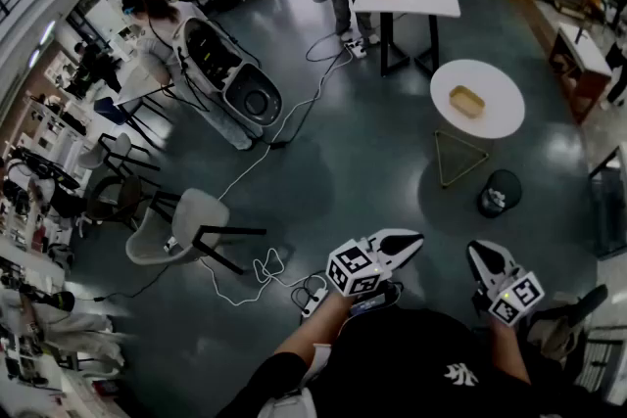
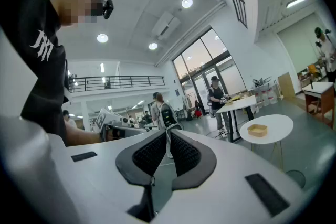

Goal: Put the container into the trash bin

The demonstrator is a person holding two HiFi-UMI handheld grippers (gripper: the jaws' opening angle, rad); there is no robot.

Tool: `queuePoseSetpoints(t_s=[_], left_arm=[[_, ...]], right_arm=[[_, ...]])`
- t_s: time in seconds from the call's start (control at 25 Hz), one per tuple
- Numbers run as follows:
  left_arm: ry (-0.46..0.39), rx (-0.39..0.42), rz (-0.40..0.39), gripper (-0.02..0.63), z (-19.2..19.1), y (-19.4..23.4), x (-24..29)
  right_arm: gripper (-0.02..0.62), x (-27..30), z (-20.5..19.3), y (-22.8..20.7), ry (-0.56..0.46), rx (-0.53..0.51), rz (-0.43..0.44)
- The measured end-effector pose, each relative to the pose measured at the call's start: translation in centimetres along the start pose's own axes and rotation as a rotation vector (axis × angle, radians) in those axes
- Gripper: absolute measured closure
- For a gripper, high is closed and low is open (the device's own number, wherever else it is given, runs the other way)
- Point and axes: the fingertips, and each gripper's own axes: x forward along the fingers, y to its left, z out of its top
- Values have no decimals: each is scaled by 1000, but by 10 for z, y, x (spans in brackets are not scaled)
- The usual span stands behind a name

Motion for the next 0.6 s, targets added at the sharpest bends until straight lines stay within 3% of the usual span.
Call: queuePoseSetpoints(t_s=[0.16,0.44,0.6], left_arm=[[-73,5,-23,603,27,11,-14],[-84,8,-44,603,31,46,-38],[-63,12,-65,603,32,31,-27]], right_arm=[[546,12,10,8,-32,-10,6],[546,48,1,11,14,-68,-51],[546,32,11,15,17,-68,-76]])
